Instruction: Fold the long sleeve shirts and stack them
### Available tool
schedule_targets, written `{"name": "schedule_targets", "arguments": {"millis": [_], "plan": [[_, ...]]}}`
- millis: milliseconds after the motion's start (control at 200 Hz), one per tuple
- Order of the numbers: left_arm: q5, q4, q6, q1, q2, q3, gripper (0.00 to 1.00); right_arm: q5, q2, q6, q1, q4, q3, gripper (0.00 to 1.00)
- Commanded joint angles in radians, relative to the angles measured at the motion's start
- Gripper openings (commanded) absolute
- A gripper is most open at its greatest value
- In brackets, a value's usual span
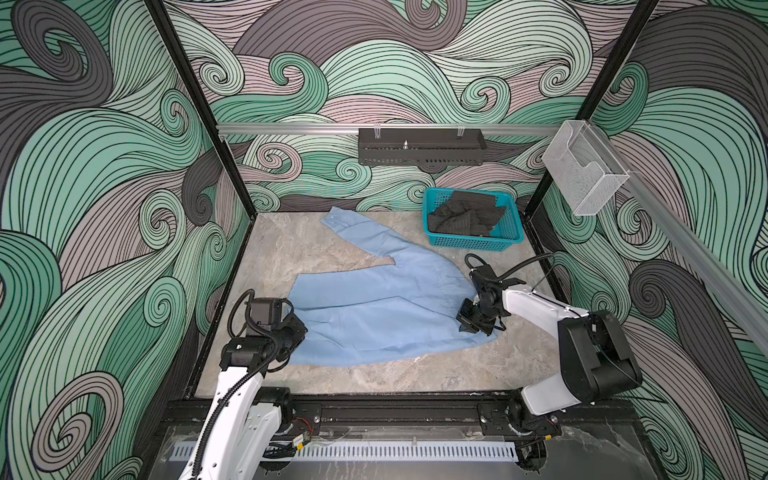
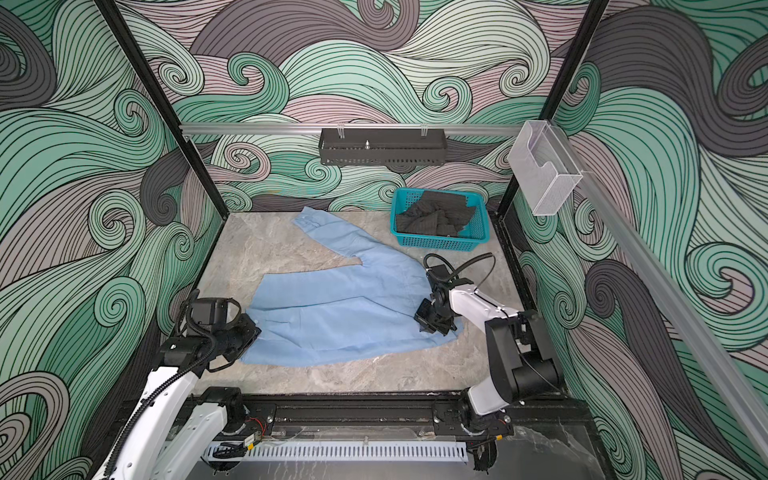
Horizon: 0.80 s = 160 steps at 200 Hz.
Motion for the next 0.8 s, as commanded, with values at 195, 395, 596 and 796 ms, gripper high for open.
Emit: {"name": "schedule_targets", "arguments": {"millis": [195,395,596,796], "plan": [[-0.133,-0.035,-0.034,0.007,0.01,-0.019,0.15,0.07,0.061,0.018,-0.007,0.066,-0.069,0.05],[-0.292,-0.041,-0.075,0.01,0.058,-0.042,0.3,0.069,0.036,0.011,-0.023,0.066,-0.089,0.05],[-0.29,-0.033,-0.051,0.01,0.094,-0.024,0.58,0.056,0.03,0.01,-0.025,0.063,-0.089,0.04],[-0.279,-0.242,-0.047,0.01,0.022,0.173,0.8,0.019,-0.075,-0.01,-0.019,-0.012,-0.064,0.08]]}}
